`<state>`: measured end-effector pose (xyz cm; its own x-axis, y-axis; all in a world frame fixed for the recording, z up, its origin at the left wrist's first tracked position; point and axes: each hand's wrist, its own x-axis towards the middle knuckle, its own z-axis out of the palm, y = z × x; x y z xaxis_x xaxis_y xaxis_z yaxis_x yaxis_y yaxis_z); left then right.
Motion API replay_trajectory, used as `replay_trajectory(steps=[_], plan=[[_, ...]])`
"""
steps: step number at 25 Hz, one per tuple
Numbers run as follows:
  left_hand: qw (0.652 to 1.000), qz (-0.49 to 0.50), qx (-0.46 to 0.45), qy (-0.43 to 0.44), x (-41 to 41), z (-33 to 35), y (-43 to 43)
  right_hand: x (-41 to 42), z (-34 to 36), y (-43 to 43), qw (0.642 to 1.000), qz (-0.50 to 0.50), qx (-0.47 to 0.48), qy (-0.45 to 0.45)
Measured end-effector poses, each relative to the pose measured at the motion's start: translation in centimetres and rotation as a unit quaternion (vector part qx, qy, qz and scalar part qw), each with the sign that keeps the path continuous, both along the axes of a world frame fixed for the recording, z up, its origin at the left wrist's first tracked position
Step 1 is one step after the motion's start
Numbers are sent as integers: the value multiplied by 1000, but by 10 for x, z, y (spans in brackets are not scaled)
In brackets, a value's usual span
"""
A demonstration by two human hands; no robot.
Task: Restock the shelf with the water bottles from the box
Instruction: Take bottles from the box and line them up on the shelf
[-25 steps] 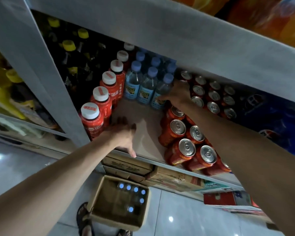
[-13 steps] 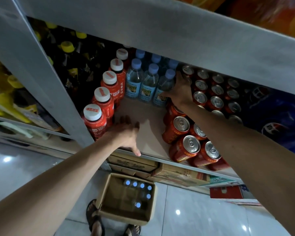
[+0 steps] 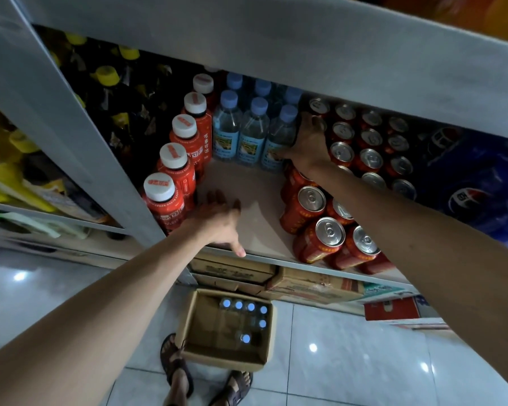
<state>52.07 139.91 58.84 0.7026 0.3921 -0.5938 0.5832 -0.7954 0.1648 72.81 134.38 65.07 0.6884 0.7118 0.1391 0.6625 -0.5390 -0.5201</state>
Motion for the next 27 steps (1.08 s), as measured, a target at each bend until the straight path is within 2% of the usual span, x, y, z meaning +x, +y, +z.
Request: replay_trajectory(steps=[2,4,7,9,12,14,15,17,18,20,23,27], plan=[[1000,6,0,7,1,4,1,-15,11,-14,1000,-4,23,-21],[998,-27,56,-1,-2,10,-4,-33,24,-43,996,24,63,-54],[989,-30,111,-92,-20,12,-17,-68,37,-93,992,40,113,-34],[976,-19,111,-185,-38,9,-37,-95,34,-126,992,56,115,8],[943,-57,125,-304,-56,2,-74,-144,10,-171,989,40,79,116],[938,-78,85,-326,-64,-9,-87,-169,-20,-195,979,-9,54,194],[949,-95,44,-298,-66,-20,-90,-178,-38,-207,972,-45,37,228],[978,-106,-53,-169,-71,-52,-88,-189,-81,-227,955,-93,-9,281],[986,-108,-94,-90,-75,-74,-86,-197,-105,-237,944,-119,-39,305],[985,-104,-135,9,-75,-121,-81,-213,-156,-255,919,-183,-91,338],[980,-82,-161,87,-73,-194,-75,-240,-237,-263,885,-267,-101,369],[974,-40,-157,159,-78,-294,-81,-266,-354,-262,845,-318,-94,419]])
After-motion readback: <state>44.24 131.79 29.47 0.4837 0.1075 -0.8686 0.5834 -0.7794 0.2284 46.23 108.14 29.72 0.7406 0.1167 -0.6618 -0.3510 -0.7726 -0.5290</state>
